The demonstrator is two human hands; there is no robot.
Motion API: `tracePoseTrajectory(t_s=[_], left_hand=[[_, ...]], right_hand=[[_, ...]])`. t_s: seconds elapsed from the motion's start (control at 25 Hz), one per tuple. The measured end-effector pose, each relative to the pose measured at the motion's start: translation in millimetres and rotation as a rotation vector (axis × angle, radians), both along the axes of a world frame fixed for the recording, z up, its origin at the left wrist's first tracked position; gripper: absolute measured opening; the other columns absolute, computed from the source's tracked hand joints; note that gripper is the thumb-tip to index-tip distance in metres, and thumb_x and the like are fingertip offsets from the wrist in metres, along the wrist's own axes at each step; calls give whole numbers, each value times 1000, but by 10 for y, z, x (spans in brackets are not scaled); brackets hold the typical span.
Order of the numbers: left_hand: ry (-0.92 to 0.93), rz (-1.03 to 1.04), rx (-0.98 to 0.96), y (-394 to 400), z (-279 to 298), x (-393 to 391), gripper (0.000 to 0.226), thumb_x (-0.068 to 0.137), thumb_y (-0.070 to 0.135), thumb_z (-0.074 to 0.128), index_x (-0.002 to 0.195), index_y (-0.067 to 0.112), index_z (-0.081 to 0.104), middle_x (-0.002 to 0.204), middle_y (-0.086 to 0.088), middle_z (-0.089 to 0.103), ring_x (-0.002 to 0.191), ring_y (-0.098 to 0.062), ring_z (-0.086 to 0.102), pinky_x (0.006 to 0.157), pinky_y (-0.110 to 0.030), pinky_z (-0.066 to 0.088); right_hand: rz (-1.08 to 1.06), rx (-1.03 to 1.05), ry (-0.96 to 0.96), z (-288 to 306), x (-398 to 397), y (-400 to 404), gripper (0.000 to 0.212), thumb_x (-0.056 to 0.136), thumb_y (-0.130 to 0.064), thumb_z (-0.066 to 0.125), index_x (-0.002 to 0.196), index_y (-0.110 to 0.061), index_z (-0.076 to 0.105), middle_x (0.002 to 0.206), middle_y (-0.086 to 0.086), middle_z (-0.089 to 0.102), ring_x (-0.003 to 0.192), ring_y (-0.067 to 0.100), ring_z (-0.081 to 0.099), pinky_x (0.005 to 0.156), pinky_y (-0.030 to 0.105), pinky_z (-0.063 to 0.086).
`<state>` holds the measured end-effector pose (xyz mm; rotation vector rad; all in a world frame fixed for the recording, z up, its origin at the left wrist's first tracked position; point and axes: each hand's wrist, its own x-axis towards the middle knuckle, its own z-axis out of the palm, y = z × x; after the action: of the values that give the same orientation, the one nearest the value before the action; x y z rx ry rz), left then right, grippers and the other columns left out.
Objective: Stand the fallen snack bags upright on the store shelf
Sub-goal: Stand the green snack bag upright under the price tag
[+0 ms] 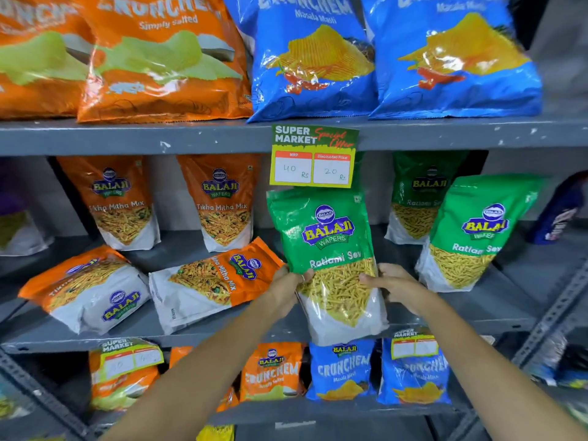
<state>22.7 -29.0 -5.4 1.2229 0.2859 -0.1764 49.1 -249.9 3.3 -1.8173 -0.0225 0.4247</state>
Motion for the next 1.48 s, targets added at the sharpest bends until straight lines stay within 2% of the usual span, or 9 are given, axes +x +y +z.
tracePoseTrajectory(t_s=[0.08,0.24,0.44,0.56,0.84,1.0,1.2,1.36,1.48], left_hand=[[-36,-50,24,75,70,-12,43,88,-2,52,130,1,43,128,-16,56,113,-27,53,100,-44,45],[-88,-160,17,127,211,-36,41,89,-3,50,130,-2,42,111,-11,62,95,-21,60,85,-36,50],[-89,-168,61,101,210,56,37,90,-3,49,126,-2,44,122,-15,58,100,-23,59,89,-38,48],[-96,-132,131,51,153,181,26,90,-3,49,115,0,47,121,-14,57,104,-25,57,96,-42,46],[-129,-33,276,-67,67,653,42,89,-7,48,130,2,42,134,-21,53,122,-32,50,105,-44,41],[-149,2,259,-98,54,853,48,87,-10,49,132,4,42,133,-20,55,122,-32,51,110,-47,37],[-177,-27,89,-128,57,900,45,75,1,55,120,0,54,120,-22,62,110,-35,59,99,-49,46],[-155,-17,29,-58,101,870,20,84,13,46,97,14,61,90,-1,72,80,-16,68,72,-32,50],[-132,54,91,134,184,849,19,87,16,40,86,18,59,85,0,62,81,-15,57,78,-35,40]], right_hand=[[10,49,-15,29,-122,3,27,78,-22,69,102,-10,62,97,2,69,84,8,63,57,20,47],[-24,106,-62,60,-209,-9,19,77,-20,70,95,-17,65,88,-4,72,78,5,66,52,20,47],[-36,120,-80,5,-145,-26,22,75,-22,72,96,-17,65,85,-6,73,75,3,68,50,18,49],[-65,122,-92,-112,-29,-6,17,76,-19,71,91,-19,63,88,-4,71,81,8,66,56,27,49],[-190,184,-180,-338,453,131,15,80,-6,67,85,-17,57,89,3,65,86,18,60,71,30,50],[-225,218,-200,-434,694,163,24,82,-3,64,105,-3,57,102,13,64,95,24,59,87,41,48],[-250,313,-168,-539,775,137,20,79,3,61,88,-15,58,89,4,66,89,22,59,78,33,45],[-397,229,-397,-640,663,248,28,75,7,55,95,-12,50,94,14,60,90,29,56,80,43,44],[-606,81,-681,-629,497,396,41,71,0,56,109,-10,45,103,9,50,89,23,50,79,36,43]])
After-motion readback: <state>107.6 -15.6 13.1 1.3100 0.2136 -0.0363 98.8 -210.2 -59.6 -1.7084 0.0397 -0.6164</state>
